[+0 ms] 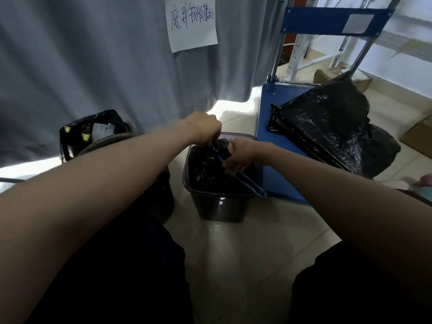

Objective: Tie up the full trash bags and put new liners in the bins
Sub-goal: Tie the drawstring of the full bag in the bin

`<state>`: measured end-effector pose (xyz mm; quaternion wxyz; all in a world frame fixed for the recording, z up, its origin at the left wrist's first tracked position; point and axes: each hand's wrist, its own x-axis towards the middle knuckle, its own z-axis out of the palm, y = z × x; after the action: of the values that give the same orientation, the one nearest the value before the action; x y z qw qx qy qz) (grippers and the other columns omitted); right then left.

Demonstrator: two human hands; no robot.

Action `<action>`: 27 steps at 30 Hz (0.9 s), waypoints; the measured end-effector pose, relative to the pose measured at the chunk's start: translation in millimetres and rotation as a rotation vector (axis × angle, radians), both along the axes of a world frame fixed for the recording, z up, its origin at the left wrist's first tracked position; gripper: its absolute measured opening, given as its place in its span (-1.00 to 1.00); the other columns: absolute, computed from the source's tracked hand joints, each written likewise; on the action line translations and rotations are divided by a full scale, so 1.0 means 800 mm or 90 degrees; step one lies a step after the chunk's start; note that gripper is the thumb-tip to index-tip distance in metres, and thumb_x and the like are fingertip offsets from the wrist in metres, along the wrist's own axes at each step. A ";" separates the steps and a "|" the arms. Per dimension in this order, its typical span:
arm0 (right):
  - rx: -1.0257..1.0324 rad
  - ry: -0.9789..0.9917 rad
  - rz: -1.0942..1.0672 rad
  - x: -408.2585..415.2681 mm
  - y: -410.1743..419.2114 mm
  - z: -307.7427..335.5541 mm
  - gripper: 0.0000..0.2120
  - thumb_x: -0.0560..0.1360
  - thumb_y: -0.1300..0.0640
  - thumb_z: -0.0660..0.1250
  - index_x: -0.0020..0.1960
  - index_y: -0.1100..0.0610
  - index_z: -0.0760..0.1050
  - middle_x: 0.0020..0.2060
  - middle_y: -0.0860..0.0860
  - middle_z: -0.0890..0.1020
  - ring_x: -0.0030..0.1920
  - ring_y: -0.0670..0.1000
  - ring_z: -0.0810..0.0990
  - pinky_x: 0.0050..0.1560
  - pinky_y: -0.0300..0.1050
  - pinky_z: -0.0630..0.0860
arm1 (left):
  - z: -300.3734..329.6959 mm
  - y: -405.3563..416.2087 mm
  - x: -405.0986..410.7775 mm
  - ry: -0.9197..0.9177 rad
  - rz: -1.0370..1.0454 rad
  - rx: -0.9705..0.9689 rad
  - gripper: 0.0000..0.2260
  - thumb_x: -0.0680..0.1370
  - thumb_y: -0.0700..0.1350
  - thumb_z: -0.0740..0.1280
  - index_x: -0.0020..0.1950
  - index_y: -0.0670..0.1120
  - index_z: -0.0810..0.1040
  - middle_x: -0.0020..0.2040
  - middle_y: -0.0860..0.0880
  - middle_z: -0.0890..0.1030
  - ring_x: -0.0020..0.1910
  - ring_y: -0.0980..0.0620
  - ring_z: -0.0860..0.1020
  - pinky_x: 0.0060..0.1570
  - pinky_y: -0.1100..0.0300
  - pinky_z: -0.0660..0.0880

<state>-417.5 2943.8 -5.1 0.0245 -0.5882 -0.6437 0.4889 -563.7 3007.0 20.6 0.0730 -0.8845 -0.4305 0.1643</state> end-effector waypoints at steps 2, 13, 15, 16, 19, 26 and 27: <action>0.020 0.053 -0.036 0.000 0.001 0.002 -0.85 0.55 0.39 0.23 -0.08 0.19 0.31 -0.20 0.21 0.67 -0.25 0.13 0.68 -0.32 -0.11 0.58 | -0.006 -0.006 0.001 0.011 0.009 0.010 -0.78 0.47 -0.14 0.40 0.10 -0.02 0.63 0.08 -0.10 0.60 0.03 -0.15 0.60 -0.22 0.13 0.39; -0.024 0.258 -0.093 0.020 0.005 0.023 -0.68 0.56 0.44 0.12 0.07 0.26 0.63 -0.11 0.14 0.72 -0.09 0.03 0.71 -0.02 -0.20 0.64 | 0.004 0.008 -0.020 -0.316 0.214 -0.160 -0.90 0.41 -0.34 0.42 -0.15 -0.19 0.70 -0.38 -0.04 0.65 -0.56 0.22 0.54 -0.32 0.29 0.56; 0.000 0.274 -0.111 0.022 0.006 0.025 -0.73 0.55 0.45 0.19 0.06 0.27 0.63 -0.10 0.16 0.71 -0.08 0.03 0.71 -0.03 -0.21 0.64 | 0.008 0.010 -0.022 -0.436 0.258 -0.188 -0.91 0.37 -0.34 0.46 -0.17 -0.20 0.71 -0.40 -0.01 0.64 -0.57 0.23 0.54 -0.38 0.33 0.52; 0.012 0.288 -0.130 0.022 0.007 0.024 -0.77 0.54 0.44 0.23 0.06 0.29 0.63 -0.10 0.18 0.70 -0.08 0.04 0.70 -0.07 -0.23 0.64 | 0.010 0.009 -0.023 -0.490 0.281 -0.200 -0.90 0.36 -0.34 0.48 -0.18 -0.20 0.71 -0.40 -0.02 0.65 -0.55 0.21 0.55 -0.42 0.33 0.52; 0.046 0.335 -0.191 0.018 0.007 0.022 -0.84 0.51 0.32 0.37 0.07 0.36 0.61 -0.13 0.16 0.69 -0.14 0.03 0.68 -0.19 -0.30 0.61 | 0.014 0.006 -0.021 -0.607 0.310 -0.222 -0.89 0.33 -0.35 0.50 -0.18 -0.23 0.71 -0.42 -0.03 0.65 -0.50 0.16 0.58 -0.47 0.36 0.48; 0.161 0.340 -0.432 0.006 0.026 0.016 -0.91 0.52 0.25 0.38 -0.06 0.21 0.66 -0.18 0.08 0.66 -0.21 -0.05 0.58 -0.10 -0.22 0.58 | 0.009 0.001 -0.011 -0.667 0.311 -0.206 -0.89 0.33 -0.37 0.47 -0.22 -0.21 0.71 -0.28 -0.20 0.68 -0.31 -0.02 0.61 -0.22 0.20 0.58; 0.154 0.351 -0.461 0.004 0.028 0.016 -0.92 0.52 0.25 0.37 -0.07 0.22 0.65 -0.17 0.09 0.65 -0.23 -0.05 0.58 -0.12 -0.22 0.59 | 0.009 0.001 -0.010 -0.672 0.313 -0.205 -0.89 0.33 -0.38 0.46 -0.23 -0.21 0.71 -0.29 -0.20 0.68 -0.32 -0.02 0.61 -0.24 0.23 0.55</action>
<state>-414.2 2965.9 8.1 0.4324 -0.6159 -0.4187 0.5083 -571.5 3007.5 28.0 -0.3256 -0.7211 -0.5698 -0.2220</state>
